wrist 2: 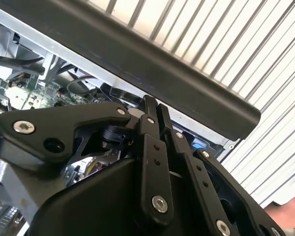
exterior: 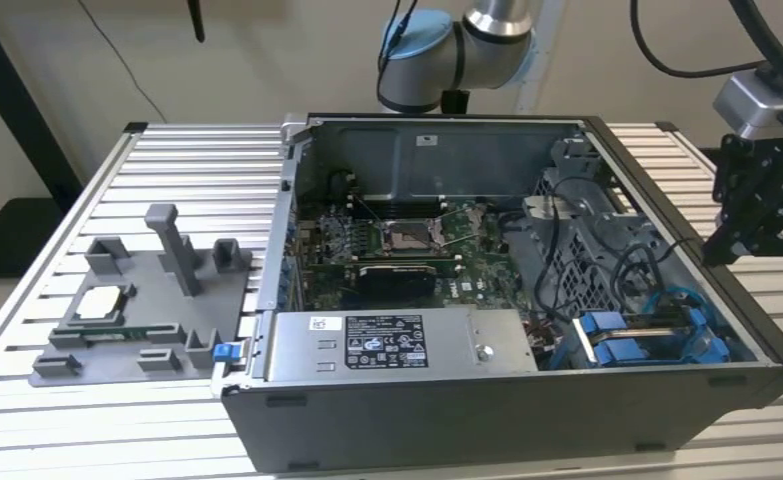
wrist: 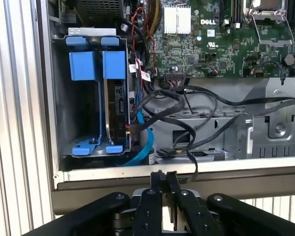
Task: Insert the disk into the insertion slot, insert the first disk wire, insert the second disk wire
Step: 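Insert the second disk wire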
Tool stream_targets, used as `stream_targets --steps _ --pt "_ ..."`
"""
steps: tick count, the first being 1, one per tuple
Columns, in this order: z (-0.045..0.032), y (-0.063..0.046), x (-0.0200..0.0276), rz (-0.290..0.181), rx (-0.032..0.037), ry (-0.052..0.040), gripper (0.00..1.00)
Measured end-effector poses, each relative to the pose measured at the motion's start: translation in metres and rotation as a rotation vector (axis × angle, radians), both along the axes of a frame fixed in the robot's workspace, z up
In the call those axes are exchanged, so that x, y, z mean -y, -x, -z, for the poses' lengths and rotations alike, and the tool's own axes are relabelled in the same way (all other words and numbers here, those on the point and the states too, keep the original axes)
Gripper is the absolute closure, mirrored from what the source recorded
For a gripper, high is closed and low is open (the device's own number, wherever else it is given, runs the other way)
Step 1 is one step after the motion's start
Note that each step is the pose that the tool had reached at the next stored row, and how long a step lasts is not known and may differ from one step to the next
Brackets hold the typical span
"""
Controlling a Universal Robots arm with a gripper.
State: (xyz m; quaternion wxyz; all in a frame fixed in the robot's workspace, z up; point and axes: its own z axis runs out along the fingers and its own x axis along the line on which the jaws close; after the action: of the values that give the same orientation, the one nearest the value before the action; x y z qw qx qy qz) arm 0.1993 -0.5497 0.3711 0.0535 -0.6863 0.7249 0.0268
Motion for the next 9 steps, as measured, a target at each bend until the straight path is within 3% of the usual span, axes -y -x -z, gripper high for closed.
stream_targets --steps 6,7,9 --pt "0.0031 0.0000 0.0000 0.000 0.0000 -0.0001 0.00" --pt "0.0036 0.0000 0.0000 0.000 0.0000 -0.0001 1.00" --pt "0.0041 0.0000 0.0000 0.000 0.0000 0.0001 1.00"
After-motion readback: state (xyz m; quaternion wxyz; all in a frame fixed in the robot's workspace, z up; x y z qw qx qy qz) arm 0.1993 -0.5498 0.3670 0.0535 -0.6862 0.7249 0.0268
